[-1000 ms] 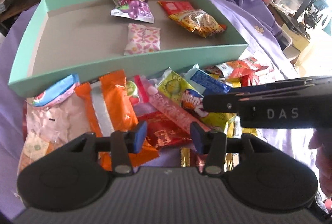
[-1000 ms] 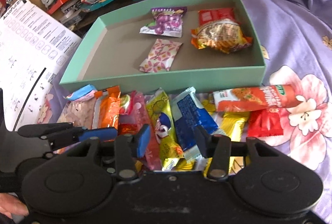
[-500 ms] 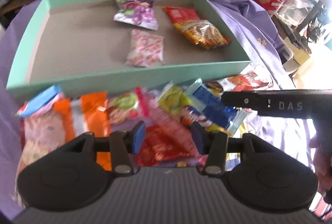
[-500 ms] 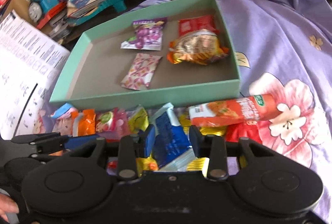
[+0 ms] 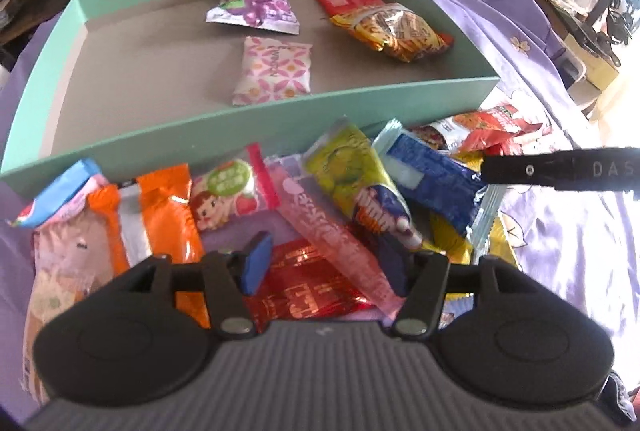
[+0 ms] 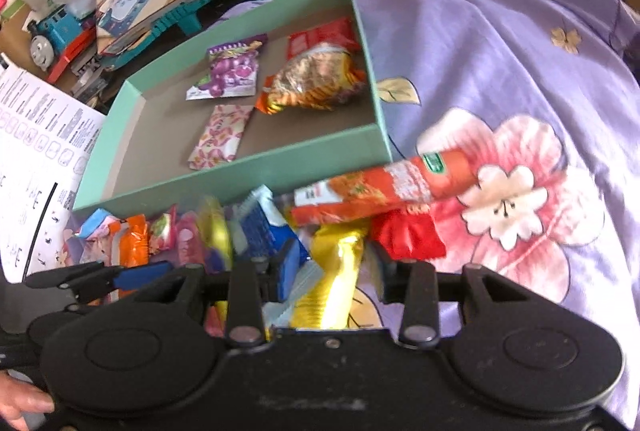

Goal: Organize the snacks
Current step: 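Grasp pink stick candy with left gripper while right gripper grasps yellow bar packet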

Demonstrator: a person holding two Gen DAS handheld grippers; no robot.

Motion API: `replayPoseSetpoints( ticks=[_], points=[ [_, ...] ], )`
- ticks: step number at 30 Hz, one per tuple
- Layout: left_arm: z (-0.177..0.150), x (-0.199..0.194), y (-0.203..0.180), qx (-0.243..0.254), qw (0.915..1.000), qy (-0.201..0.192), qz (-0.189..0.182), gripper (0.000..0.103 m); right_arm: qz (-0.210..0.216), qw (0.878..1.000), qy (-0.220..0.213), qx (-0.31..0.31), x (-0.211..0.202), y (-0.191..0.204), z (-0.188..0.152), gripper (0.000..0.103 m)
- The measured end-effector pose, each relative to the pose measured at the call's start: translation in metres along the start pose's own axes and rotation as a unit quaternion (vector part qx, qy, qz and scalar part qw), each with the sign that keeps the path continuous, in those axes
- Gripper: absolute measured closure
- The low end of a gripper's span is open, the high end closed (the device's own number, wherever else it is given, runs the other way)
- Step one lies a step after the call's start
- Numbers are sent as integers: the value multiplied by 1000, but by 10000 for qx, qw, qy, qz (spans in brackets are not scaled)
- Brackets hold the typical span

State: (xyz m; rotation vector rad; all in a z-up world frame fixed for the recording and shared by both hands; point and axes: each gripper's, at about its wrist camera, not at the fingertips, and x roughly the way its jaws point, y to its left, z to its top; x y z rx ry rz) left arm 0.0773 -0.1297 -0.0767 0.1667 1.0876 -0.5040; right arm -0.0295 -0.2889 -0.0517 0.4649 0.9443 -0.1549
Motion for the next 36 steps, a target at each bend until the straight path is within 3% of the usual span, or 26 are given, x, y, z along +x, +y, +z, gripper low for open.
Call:
replayPoseSetpoints(
  ticks=[7,11,17,20,24,27,28,30,36],
  points=[
    [10,17,-24,373,9988,44,317,46,101,9994,-56,312,-4,-10,-12,64],
    [6,13,-22,360,9992,-52,180,62,176,9997,-171,-10,-8,8,-4,56],
    [-10,-4,11,161,9998,60,45,79,213,9971,58,-724,11,41,8,56],
    [-13,-8,29,-124,9998,136,-104,79,-24,9945,117,-1040,27,57,7,55],
    [-11,-5,31,-195,9996,132,-126,76,-136,9920,180,-1243,32,73,7,46],
    [-10,-2,21,-16,10000,60,-8,76,113,9904,411,-1316,33,79,4,46],
    [-9,-1,19,27,10000,30,11,77,188,9896,477,-1344,33,82,1,46],
    [-10,-1,14,100,9999,-19,36,83,277,9894,580,-1306,33,82,0,57],
    [-16,-8,28,82,9999,-21,-143,85,309,9920,625,-1057,33,73,-4,58]
  ],
)
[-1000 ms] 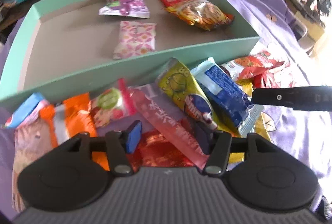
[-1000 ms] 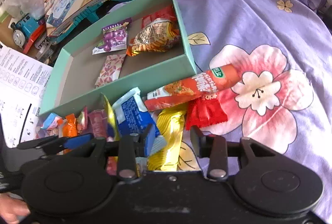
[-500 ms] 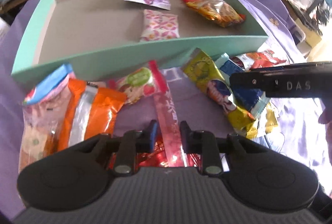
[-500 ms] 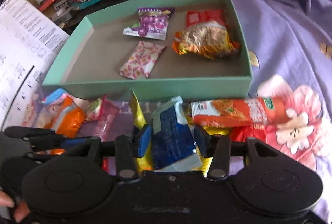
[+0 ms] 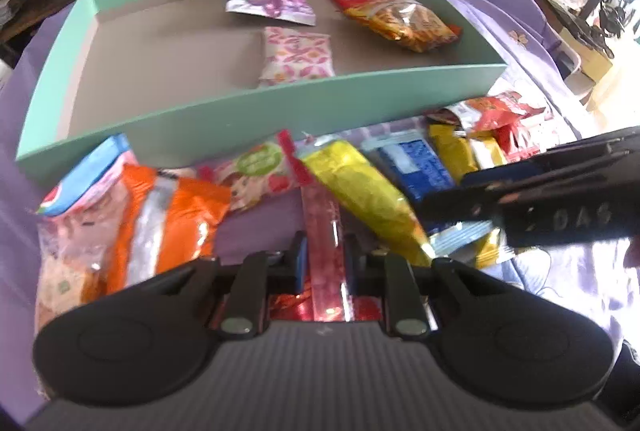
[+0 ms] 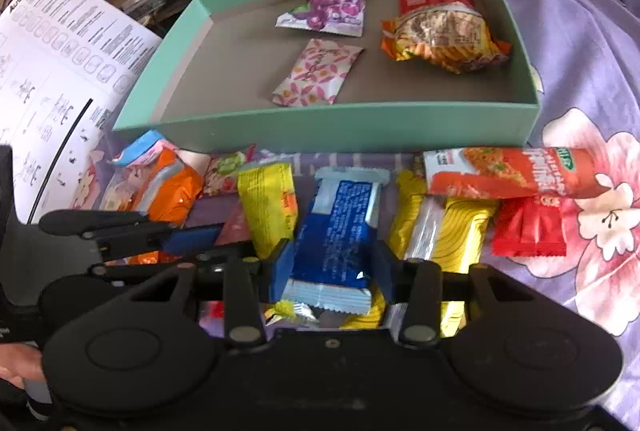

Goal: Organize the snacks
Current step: 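Grasp pink stick candy with left gripper while right gripper grasps yellow bar packet, then carry both held snacks into the green box and open both grippers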

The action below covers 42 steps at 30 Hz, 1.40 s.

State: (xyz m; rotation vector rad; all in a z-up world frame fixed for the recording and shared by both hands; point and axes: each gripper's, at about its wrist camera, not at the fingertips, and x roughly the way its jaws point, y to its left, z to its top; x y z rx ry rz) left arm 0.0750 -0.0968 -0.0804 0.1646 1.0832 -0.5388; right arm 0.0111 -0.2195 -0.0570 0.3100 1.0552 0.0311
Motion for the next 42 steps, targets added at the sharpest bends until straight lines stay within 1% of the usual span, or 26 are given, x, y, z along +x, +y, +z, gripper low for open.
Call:
replayPoseSetpoints(
  ticks=[2,5,8,10,12,15,16,17,18,20,22,23,24,27,31,37,40,42],
  points=[
    [-1,-2,7,-91,10000,2,-39,85,-30,9997,-221,27,-8,1,3,58],
    [-3,-6,13,-137,9999,-1,-59,85,274,9987,-422,12,-18,8,8,58],
    [-7,-9,17,-178,9998,-25,-89,84,512,9982,-294,-86,-9,21,13,58],
    [-9,-11,21,-268,9996,-35,-113,84,566,9981,-164,-164,3,29,12,58],
    [-10,-13,24,-319,9994,-45,-110,84,444,9986,-93,-265,15,34,11,58],
    [-11,-13,25,-286,9995,-26,-93,83,284,9991,155,-286,32,34,7,60],
    [-11,-12,25,-267,9996,-13,-86,83,269,9990,92,-334,32,34,5,60],
    [-11,-10,25,-265,9996,13,-67,81,251,9989,69,-382,30,34,2,63],
    [-12,-9,25,-270,9996,29,-46,81,179,9989,34,-427,30,35,1,73],
    [-10,-8,22,-223,9997,31,1,81,-10,9989,-42,-475,29,34,-3,81],
    [-9,-7,19,-159,9999,38,57,80,77,9996,-44,-251,25,27,-4,85],
    [-9,-7,16,-98,9999,31,85,81,102,9998,-54,-164,23,24,-4,85],
    [-8,-7,14,-51,9999,21,127,85,158,9998,-75,-86,20,21,-4,86],
    [-9,-11,8,-65,9998,-6,184,86,272,9993,-224,100,6,15,-3,86],
    [-11,-28,6,-159,9998,-97,49,86,424,9976,-487,252,-19,12,-1,86],
    [-8,-63,2,-249,9988,-418,-108,86,558,9944,-809,387,-46,8,4,86],
    [0,-82,1,-289,9972,-669,-143,86,577,9926,-980,420,-58,5,9,86],
    [12,-93,2,-328,9956,-873,-114,86,584,9912,-1090,483,-66,2,15,86]
  ],
)
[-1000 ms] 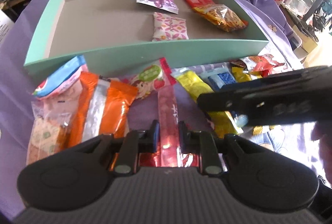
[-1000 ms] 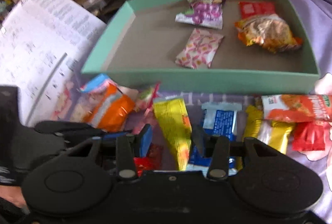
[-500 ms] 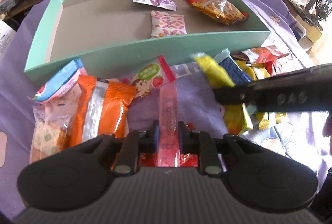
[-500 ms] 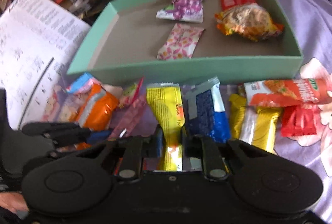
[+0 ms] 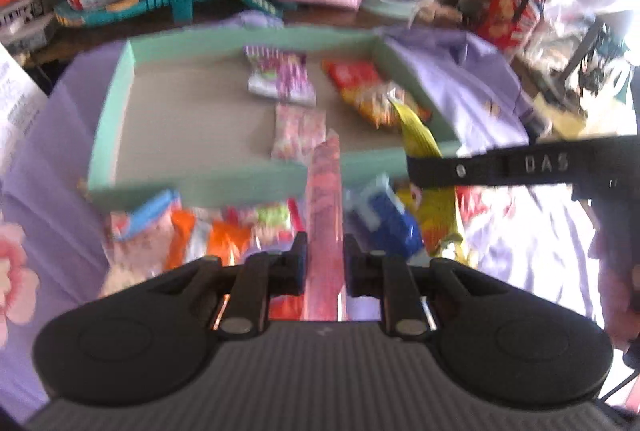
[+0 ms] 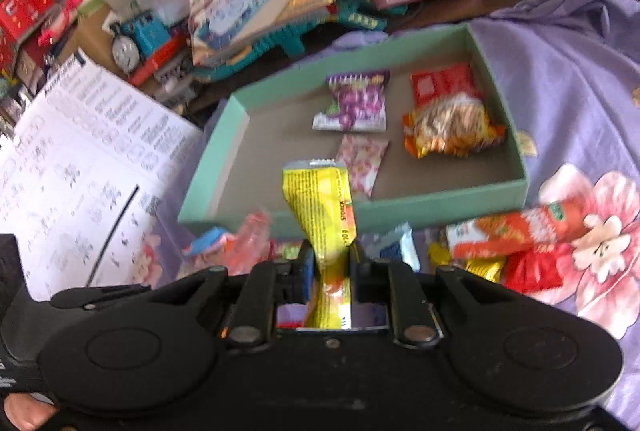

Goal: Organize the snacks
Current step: 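Carry both held snacks into the green box and open both grippers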

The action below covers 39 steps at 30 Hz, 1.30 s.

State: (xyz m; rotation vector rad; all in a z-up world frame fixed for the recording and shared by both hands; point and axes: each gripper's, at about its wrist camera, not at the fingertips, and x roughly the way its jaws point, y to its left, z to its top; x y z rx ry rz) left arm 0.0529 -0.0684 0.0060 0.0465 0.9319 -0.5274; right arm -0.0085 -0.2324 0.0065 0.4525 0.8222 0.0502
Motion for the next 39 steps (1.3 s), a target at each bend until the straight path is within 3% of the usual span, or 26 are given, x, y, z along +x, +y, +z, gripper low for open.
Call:
replayPoseSetpoints(
  ticks=[5,12,25,26,28,29,30,32,36,39],
  points=[
    [47,3,10,-179,9990,-305,271,86,-116,9994,-330,77,-7,-6,32,86],
    [100,51,30,-358,9981,-227,438,86,-374,9986,-359,38,25,-13,78,86],
    [116,118,45,-318,9977,190,572,85,-816,9963,126,-219,98,-27,94,83],
    [116,121,45,-300,9976,236,578,82,-832,9962,153,-226,103,-26,95,81],
    [116,122,44,-250,9977,225,594,61,-825,9962,181,-194,106,-27,96,55],
    [116,122,43,-219,9976,182,630,30,-825,9963,168,-181,105,-26,96,32],
    [116,120,42,-200,9972,102,711,12,-807,9965,130,-173,103,-25,96,16],
    [115,114,39,-139,9951,-76,972,5,-795,9967,-4,-150,97,-24,94,11],
    [114,109,37,-105,9951,-29,978,3,-711,9974,23,-97,89,-24,92,1],
    [110,102,35,-71,9943,-39,1062,1,-728,9973,-29,-126,80,-22,89,0]
  ],
)
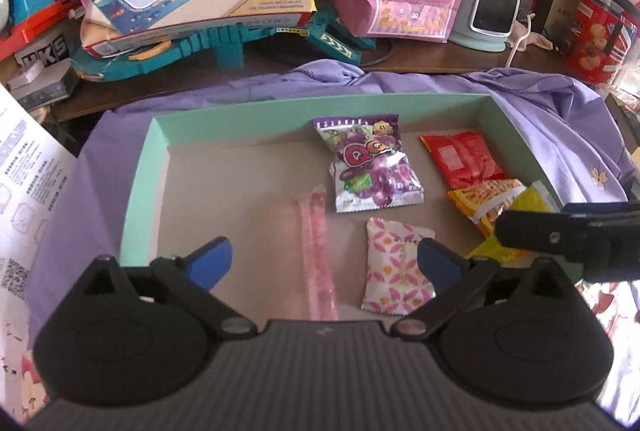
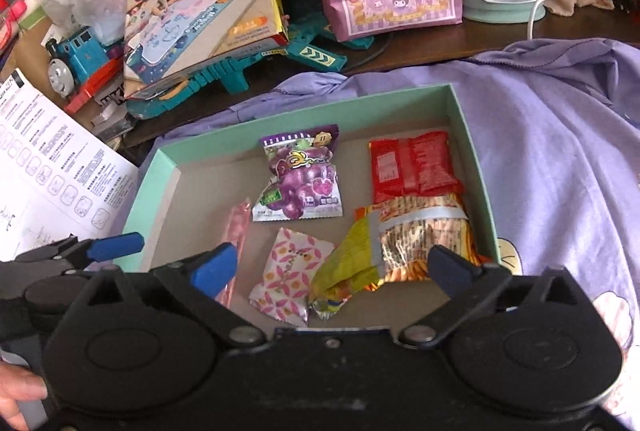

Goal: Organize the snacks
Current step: 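Carry both held snacks into the green box and open both grippers, then return both grippers to the pile, left gripper approaching a red packet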

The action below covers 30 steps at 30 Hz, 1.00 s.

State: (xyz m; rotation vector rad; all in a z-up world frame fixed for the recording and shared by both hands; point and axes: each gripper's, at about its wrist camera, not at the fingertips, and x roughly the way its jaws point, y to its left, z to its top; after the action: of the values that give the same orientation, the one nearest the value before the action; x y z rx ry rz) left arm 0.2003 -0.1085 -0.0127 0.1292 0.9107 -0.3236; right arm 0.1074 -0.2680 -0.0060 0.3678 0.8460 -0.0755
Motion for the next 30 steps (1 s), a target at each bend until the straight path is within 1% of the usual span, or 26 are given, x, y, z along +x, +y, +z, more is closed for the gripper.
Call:
replayPoseSetpoints(
  ticks=[10,15,18,20,24,27,30],
  points=[
    [-25,-42,-2,-46,9999,-68,-59,0,-31,9999,-111,125,-37,-4,-20,0],
    [-48,-66,-5,-50,9999,-74,-145,0,-21,10000,-76,44,-56,-2,-43,0],
    [-67,-79,-8,-41,9997,-49,-230,0,-103,9999,-84,-16,-65,-3,-59,0],
    [-80,-83,-11,-3,9997,11,-249,0,-202,9996,-135,-126,-70,-1,-72,0],
    [-111,-86,-18,112,9992,264,-295,0,-224,9995,-83,-198,-78,-1,-93,0],
    [-133,-89,-22,262,9981,434,-347,0,-135,9999,10,-91,-80,-4,-108,0],
    [-151,-89,-23,333,9971,559,-391,0,-90,9998,143,-58,-79,-4,-120,4]
  ],
)
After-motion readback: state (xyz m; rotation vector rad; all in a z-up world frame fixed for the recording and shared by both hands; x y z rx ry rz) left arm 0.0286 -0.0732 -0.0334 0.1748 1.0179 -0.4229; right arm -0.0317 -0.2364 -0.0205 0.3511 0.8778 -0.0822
